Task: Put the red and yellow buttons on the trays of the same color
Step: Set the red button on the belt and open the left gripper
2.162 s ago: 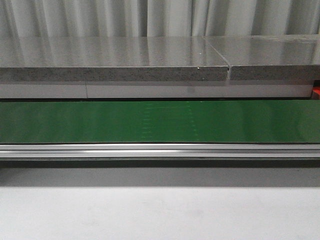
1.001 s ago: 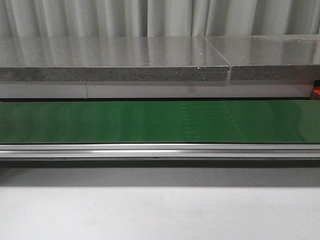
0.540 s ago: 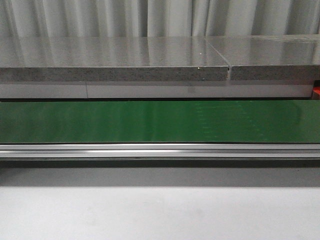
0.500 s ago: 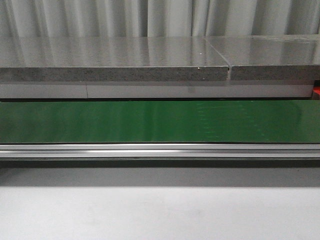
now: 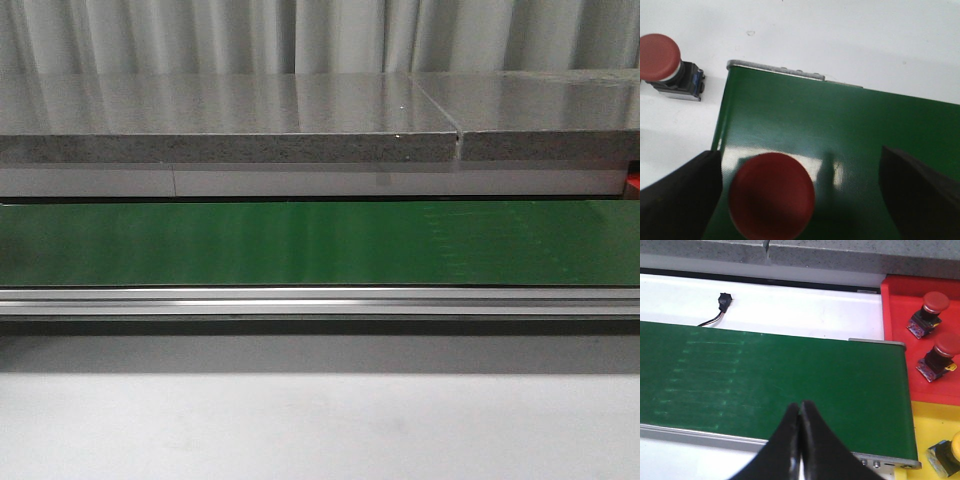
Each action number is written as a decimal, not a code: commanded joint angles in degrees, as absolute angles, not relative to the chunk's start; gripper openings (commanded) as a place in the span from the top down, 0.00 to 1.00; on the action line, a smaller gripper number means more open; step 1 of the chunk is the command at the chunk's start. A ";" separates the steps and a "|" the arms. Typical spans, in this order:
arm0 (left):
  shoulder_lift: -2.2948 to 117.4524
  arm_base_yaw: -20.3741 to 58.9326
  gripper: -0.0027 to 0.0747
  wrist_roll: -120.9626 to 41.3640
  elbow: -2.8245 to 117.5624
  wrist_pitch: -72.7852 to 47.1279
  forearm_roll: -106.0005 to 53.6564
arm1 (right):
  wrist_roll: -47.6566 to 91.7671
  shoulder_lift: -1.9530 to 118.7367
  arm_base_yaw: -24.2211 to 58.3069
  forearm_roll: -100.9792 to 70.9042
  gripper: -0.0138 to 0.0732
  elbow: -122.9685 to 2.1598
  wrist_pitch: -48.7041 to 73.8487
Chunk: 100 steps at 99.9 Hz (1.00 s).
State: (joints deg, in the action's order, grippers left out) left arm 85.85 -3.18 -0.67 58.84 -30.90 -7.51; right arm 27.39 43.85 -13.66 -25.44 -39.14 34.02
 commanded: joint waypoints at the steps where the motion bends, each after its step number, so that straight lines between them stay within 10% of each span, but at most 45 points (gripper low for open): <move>1: 82.81 -2.79 0.15 -0.70 62.21 -28.83 -8.01 | 27.75 43.43 -13.61 -26.44 0.92 -40.59 30.97; 100: 84.60 -24.08 0.15 0.86 61.38 -31.18 -7.19 | 27.75 43.43 -13.61 -26.44 0.92 -40.59 30.97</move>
State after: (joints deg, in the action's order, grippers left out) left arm 83.95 -23.70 0.00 60.00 -35.05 -6.73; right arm 27.39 43.85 -13.66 -25.44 -39.14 34.02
